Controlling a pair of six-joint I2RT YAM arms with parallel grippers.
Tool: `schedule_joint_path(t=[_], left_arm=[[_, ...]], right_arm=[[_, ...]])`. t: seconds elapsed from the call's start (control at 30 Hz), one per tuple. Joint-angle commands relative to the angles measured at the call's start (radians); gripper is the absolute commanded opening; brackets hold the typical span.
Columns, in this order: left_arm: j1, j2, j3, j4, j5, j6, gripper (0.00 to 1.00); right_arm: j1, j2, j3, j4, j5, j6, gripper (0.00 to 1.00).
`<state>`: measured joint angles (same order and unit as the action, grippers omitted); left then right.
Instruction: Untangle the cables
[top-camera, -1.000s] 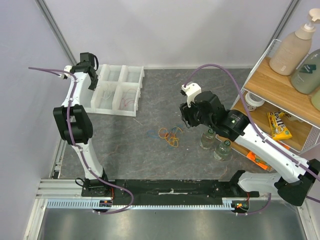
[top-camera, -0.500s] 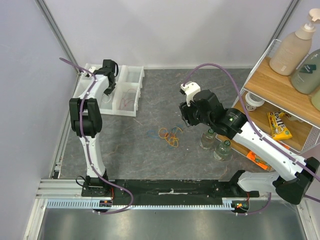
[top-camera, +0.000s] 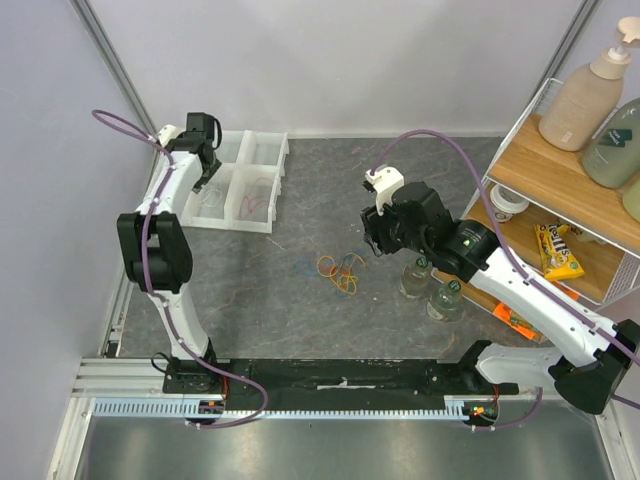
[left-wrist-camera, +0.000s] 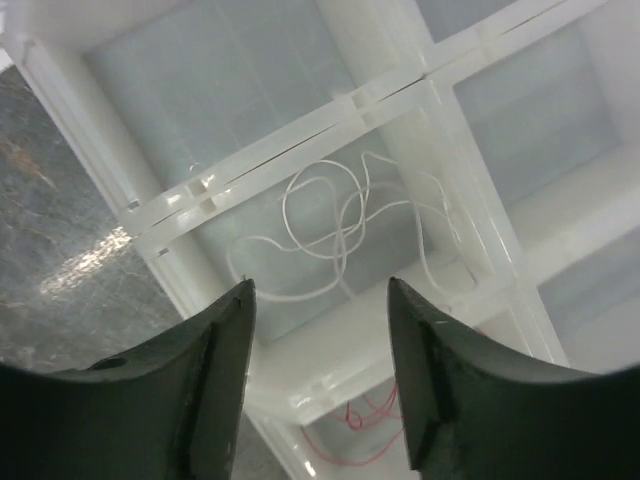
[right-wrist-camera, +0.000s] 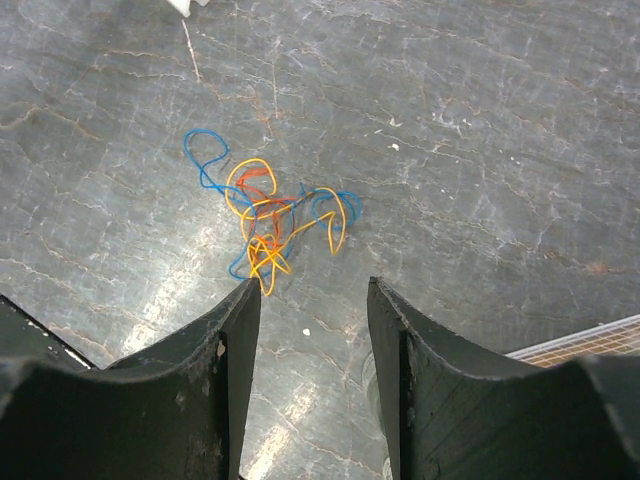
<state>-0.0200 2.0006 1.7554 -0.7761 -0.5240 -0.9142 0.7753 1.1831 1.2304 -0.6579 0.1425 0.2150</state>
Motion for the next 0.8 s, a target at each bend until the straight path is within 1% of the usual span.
schedule_joint_path(t=[0.0, 0.1, 0.13, 0.17, 0.2, 0.23, 0.3, 0.33, 0.37, 0.4, 0.43, 0.53, 0.6, 0.63, 0.67, 0.73, 0.77], left_arm=[[0.015, -0.176, -0.056, 0.044, 0.04, 0.069, 0.71], [0.018, -0.229, -0.109, 0.121, 0.163, 0.127, 0.89], [0.049, -0.235, -0.115, 0.126, 0.186, 0.132, 0.9], [0.055, -0.24, -0.126, 0.152, 0.237, 0.147, 0.9], [0.06, -0.238, -0.14, 0.187, 0.302, 0.178, 0.9], [0.066, -0.226, -0.142, 0.201, 0.377, 0.189, 0.87], [0.071, -0.211, -0.129, 0.181, 0.487, 0.182, 0.76], [0.063, -0.224, -0.141, 0.192, 0.552, 0.186, 0.71], [0.043, -0.256, -0.174, 0.214, 0.582, 0.187, 0.7], [-0.001, -0.311, -0.23, 0.257, 0.591, 0.196, 0.71], [-0.032, -0.397, -0.288, 0.308, 0.598, 0.205, 0.72], [-0.096, -0.596, -0.509, 0.429, 0.656, 0.174, 0.73], [-0.13, -0.705, -0.659, 0.509, 0.723, 0.127, 0.74], [-0.153, -0.748, -0.728, 0.523, 0.746, 0.111, 0.74], [-0.182, -0.794, -0.784, 0.523, 0.759, 0.107, 0.74], [-0.262, -0.874, -0.879, 0.508, 0.751, 0.1, 0.74], [-0.297, -0.908, -0.916, 0.5, 0.762, 0.094, 0.74]], right_arm=[[-0.004, -0.016, -0.012, 0.049, -0.064, 0.018, 0.54], [-0.004, -0.022, -0.019, 0.055, -0.087, 0.032, 0.54], [-0.004, -0.025, -0.022, 0.053, -0.089, 0.034, 0.54], [-0.004, -0.027, -0.023, 0.055, -0.087, 0.034, 0.54], [-0.004, -0.025, -0.023, 0.055, -0.083, 0.032, 0.55], [-0.004, -0.019, -0.025, 0.053, -0.078, 0.032, 0.55], [-0.007, 0.002, -0.026, 0.046, -0.066, 0.035, 0.59], [-0.01, 0.022, -0.023, 0.031, -0.069, 0.04, 0.64], [-0.017, 0.041, -0.022, 0.021, -0.087, 0.04, 0.74], [-0.024, 0.065, -0.025, 0.015, -0.112, 0.043, 0.84], [-0.037, 0.102, -0.023, 0.004, -0.139, 0.044, 0.87], [-0.047, 0.209, -0.011, -0.049, -0.213, 0.066, 0.88], [-0.048, 0.277, -0.015, -0.045, -0.256, 0.084, 0.88], [-0.047, 0.306, -0.023, -0.028, -0.274, 0.098, 0.88], [-0.047, 0.332, -0.026, -0.008, -0.294, 0.11, 0.86], [-0.047, 0.378, -0.022, 0.024, -0.322, 0.122, 0.79], [-0.047, 0.406, -0.014, 0.041, -0.336, 0.13, 0.73]])
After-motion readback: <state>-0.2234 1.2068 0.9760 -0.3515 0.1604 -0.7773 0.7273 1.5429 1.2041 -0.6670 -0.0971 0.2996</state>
